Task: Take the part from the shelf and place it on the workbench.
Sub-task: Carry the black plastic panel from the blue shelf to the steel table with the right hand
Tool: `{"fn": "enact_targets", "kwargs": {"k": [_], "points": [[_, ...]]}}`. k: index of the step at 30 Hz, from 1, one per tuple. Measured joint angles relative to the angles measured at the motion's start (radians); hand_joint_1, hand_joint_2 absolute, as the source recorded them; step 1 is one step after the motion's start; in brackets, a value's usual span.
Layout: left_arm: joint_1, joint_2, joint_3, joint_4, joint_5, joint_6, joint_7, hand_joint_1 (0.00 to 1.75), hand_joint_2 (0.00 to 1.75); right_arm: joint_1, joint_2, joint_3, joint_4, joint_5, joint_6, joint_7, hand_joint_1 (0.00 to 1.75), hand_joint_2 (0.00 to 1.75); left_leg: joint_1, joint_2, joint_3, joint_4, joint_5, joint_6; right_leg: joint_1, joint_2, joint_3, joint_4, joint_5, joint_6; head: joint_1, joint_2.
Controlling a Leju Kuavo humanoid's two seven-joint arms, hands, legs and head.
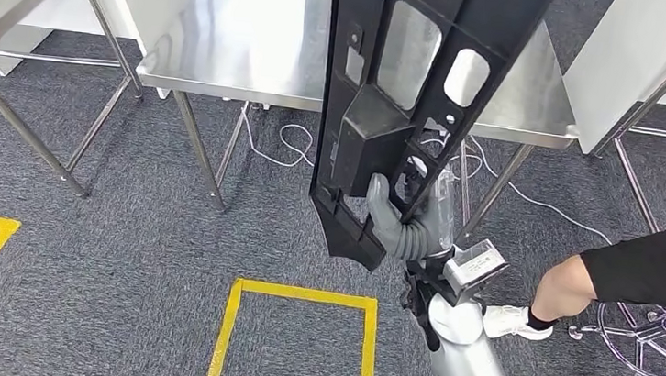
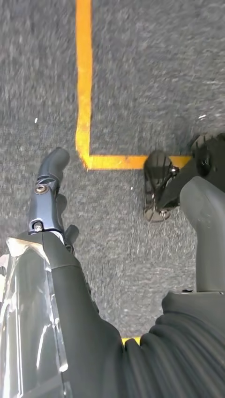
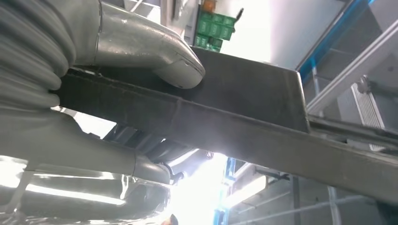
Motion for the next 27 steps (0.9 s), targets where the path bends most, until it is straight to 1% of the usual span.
{"fn": "enact_targets", "kwargs": {"k": [1, 2, 3, 4, 5, 6, 7, 8, 9, 10, 12, 13, 14, 15, 17, 18, 19, 20, 21, 22, 23, 24, 25, 26, 27], "points": [[0.001, 0.0, 0.0, 0.0, 0.0, 0.0, 0.0, 0.0, 1.75, 0.0, 0.001, 0.0, 0.001, 0.0, 0.0, 0.0, 1.75, 1.75, 0.004, 0.0, -0.044, 0.07, -0.022, -0.006, 0.0, 0.0, 0.005, 0.0, -0.005, -0.004, -0.001, 0.0], [0.001, 0.0, 0.001, 0.0, 0.0, 0.0, 0.0, 0.0, 1.75, 0.0, 0.002, 0.0, 0.002, 0.0, 0.0, 0.0, 1.75, 1.75, 0.009, 0.001, -0.085, 0.126, -0.033, -0.012, 0.0, 0.0, 0.011, 0.0, -0.011, -0.005, -0.001, 0.0], [0.002, 0.0, 0.002, 0.0, 0.0, 0.0, 0.0, 0.0, 1.75, 0.001, 0.002, 0.0, 0.004, 0.0, 0.0, 0.0, 1.75, 1.75, 0.014, 0.001, -0.114, 0.153, -0.025, -0.017, -0.001, 0.001, 0.016, 0.0, -0.017, -0.004, -0.001, 0.0], [0.002, 0.0, 0.003, 0.0, 0.0, 0.0, 0.0, 0.0, 1.75, 0.002, 0.002, 0.0, 0.006, 0.0, 0.0, 0.0, 1.75, 1.75, 0.018, 0.003, -0.124, 0.14, 0.004, -0.021, -0.003, 0.002, 0.024, 0.001, -0.024, -0.001, -0.002, 0.0], [0.002, 0.001, 0.004, 0.0, 0.0, 0.0, 0.0, 0.0, 1.75, 0.002, 0.003, 0.0, 0.007, 0.0, 0.0, 0.0, 1.75, 1.75, 0.022, 0.004, -0.113, 0.09, 0.05, -0.024, -0.005, 0.003, 0.034, 0.001, -0.032, 0.004, -0.001, 0.0], [0.002, 0.001, 0.005, 0.0, 0.0, 0.0, 0.0, 0.0, 1.75, 0.002, 0.003, 0.0, 0.008, 0.0, 0.0, 0.0, 1.75, 1.75, 0.026, 0.006, -0.091, 0.02, 0.1, -0.026, -0.007, 0.004, 0.044, 0.001, -0.04, 0.009, -0.002, 0.0], [0.002, 0.001, 0.006, 0.0, 0.0, 0.0, 0.0, 0.0, 1.75, 0.001, 0.004, 0.0, 0.008, 0.0, 0.0, 0.0, 1.75, 1.75, 0.025, 0.007, -0.065, -0.045, 0.133, -0.027, -0.006, 0.005, 0.054, 0.001, -0.049, 0.017, -0.003, 0.0], [0.002, 0.001, 0.007, 0.0, 0.0, 0.0, 0.0, 0.0, 1.75, -0.001, 0.005, 0.0, 0.009, -0.001, 0.0, 0.0, 1.75, 1.75, 0.024, 0.007, -0.044, -0.09, 0.151, -0.024, -0.004, 0.005, 0.06, 0.001, -0.056, 0.024, -0.004, 0.0], [0.001, 0.001, 0.009, 0.0, 0.0, 0.0, 0.0, 0.0, 1.75, -0.002, 0.005, 0.0, 0.009, -0.002, 0.0, 0.0, 1.75, 1.75, 0.021, 0.007, -0.032, -0.112, 0.153, -0.019, -0.002, 0.005, 0.063, 0.0, -0.062, 0.032, -0.006, 0.0], [0.001, 0.001, 0.01, 0.0, 0.0, 0.0, 0.0, 0.0, 1.75, -0.003, 0.005, 0.0, 0.01, -0.002, 0.0, 0.0, 1.75, 1.75, 0.015, 0.006, -0.027, -0.115, 0.145, -0.011, 0.0, 0.006, 0.066, -0.003, -0.065, 0.039, -0.006, 0.0], [0.001, 0.001, 0.013, 0.0, 0.0, 0.0, 0.0, 0.0, 1.75, -0.004, 0.006, 0.001, 0.01, -0.003, 0.0, 0.0, 1.75, 1.75, 0.011, 0.005, -0.019, -0.122, 0.142, 0.009, 0.001, 0.004, 0.07, -0.006, -0.071, 0.052, -0.005, 0.0], [0.001, 0.001, 0.014, 0.0, 0.0, 0.0, 0.0, 0.0, 1.75, -0.005, 0.006, 0.001, 0.01, -0.003, 0.0, 0.0, 1.75, 1.75, 0.01, 0.005, -0.011, -0.129, 0.141, 0.019, 0.002, 0.002, 0.065, 0.007, -0.078, 0.056, -0.004, 0.0], [0.001, 0.001, 0.015, 0.0, 0.0, 0.0, 0.0, 0.0, 1.75, -0.006, 0.006, 0.001, 0.01, -0.003, 0.0, 0.0, 1.75, 1.75, 0.01, 0.005, -0.003, -0.136, 0.14, 0.028, 0.003, 0.0, 0.047, 0.042, -0.091, 0.056, -0.002, 0.0], [0.001, 0.001, 0.015, 0.0, 0.0, 0.0, 0.0, 0.0, 1.75, -0.007, 0.006, 0.001, 0.01, -0.003, 0.0, -0.001, 1.75, 1.75, 0.01, 0.005, 0.005, -0.14, 0.138, 0.036, 0.002, -0.002, 0.013, 0.101, -0.109, 0.053, -0.001, 0.0], [0.001, 0.001, 0.016, 0.0, 0.0, 0.0, 0.002, 0.0, 1.75, -0.005, 0.004, 0.0, 0.012, -0.004, 0.0, -0.001, 1.75, 1.75, 0.007, 0.005, 0.014, -0.142, 0.128, 0.048, 0.003, -0.002, -0.083, 0.248, -0.143, 0.046, 0.001, 0.0], [0.001, 0.002, 0.016, 0.0, 0.0, 0.001, 0.004, 0.0, 1.75, -0.003, 0.003, 0.0, 0.013, -0.004, 0.0, -0.001, 1.75, 1.75, 0.005, 0.004, 0.02, -0.142, 0.123, 0.05, 0.003, -0.002, -0.123, 0.295, -0.145, 0.048, 0.001, 0.0], [0.001, 0.001, 0.016, 0.0, 0.0, 0.002, 0.005, 0.0, 1.75, -0.001, 0.002, 0.0, 0.014, -0.004, 0.0, 0.0, 1.75, 1.75, 0.002, 0.002, 0.026, -0.142, 0.117, 0.052, 0.004, -0.002, -0.144, 0.306, -0.132, 0.053, 0.001, 0.0], [0.002, 0.001, 0.016, 0.0, 0.0, 0.004, 0.006, 0.0, 1.75, 0.0, 0.002, 0.0, 0.015, -0.005, 0.0, 0.0, 1.75, 1.75, 0.001, 0.0, 0.035, -0.142, 0.11, 0.051, 0.005, -0.002, -0.143, 0.275, -0.104, 0.059, 0.002, 0.0], [0.002, 0.0, 0.016, 0.0, 0.0, 0.005, 0.007, 0.0, 1.75, 0.0, 0.002, 0.0, 0.015, -0.005, 0.0, 0.0, 1.75, 1.75, -0.001, -0.003, 0.045, -0.142, 0.103, 0.05, 0.006, -0.002, -0.126, 0.214, -0.066, 0.066, 0.002, 0.0], [0.002, 0.0, 0.016, 0.0, 0.0, 0.005, 0.007, 0.0, 1.75, -0.001, 0.002, 0.0, 0.015, -0.006, 0.0, 0.0, 1.75, 1.75, -0.002, -0.004, 0.054, -0.141, 0.095, 0.047, 0.008, -0.003, -0.102, 0.143, -0.03, 0.069, 0.002, 0.0], [0.001, -0.001, 0.016, 0.0, 0.0, 0.006, 0.007, 0.0, 1.75, -0.002, 0.002, 0.0, 0.015, -0.006, 0.0, 0.0, 1.75, 1.75, -0.006, -0.006, 0.06, -0.139, 0.086, 0.044, 0.011, -0.003, -0.077, 0.079, 0.0, 0.068, 0.003, 0.0], [0.001, -0.002, 0.016, 0.0, 0.0, 0.006, 0.007, 0.0, 1.75, -0.004, 0.003, 0.0, 0.015, -0.006, 0.0, 0.0, 1.75, 1.75, -0.009, -0.007, 0.064, -0.137, 0.079, 0.04, 0.014, -0.003, -0.06, 0.036, 0.019, 0.064, 0.004, 0.0], [0.001, -0.002, 0.016, 0.0, 0.0, 0.006, 0.007, 0.0, 1.75, -0.005, 0.003, 0.0, 0.015, -0.007, 0.0, 0.0, 1.75, 1.75, -0.013, -0.008, 0.068, -0.136, 0.071, 0.036, 0.017, -0.004, -0.051, 0.016, 0.027, 0.057, 0.004, 0.0], [0.001, -0.002, 0.016, 0.0, 0.0, 0.006, 0.007, 0.0, 1.75, -0.005, 0.004, 0.0, 0.015, -0.007, 0.0, 0.0, 1.75, 1.75, -0.015, -0.008, 0.071, -0.135, 0.063, 0.033, 0.019, -0.003, -0.046, 0.011, 0.028, 0.049, 0.002, 0.0], [0.001, -0.002, 0.016, 0.0, 0.0, 0.006, 0.007, 0.0, 1.75, -0.005, 0.004, -0.001, 0.015, -0.008, 0.0, 0.0, 1.75, 1.75, -0.015, -0.007, 0.075, -0.136, 0.057, 0.029, 0.018, -0.003, -0.046, 0.013, 0.027, 0.041, 0.0, 0.0]]}}
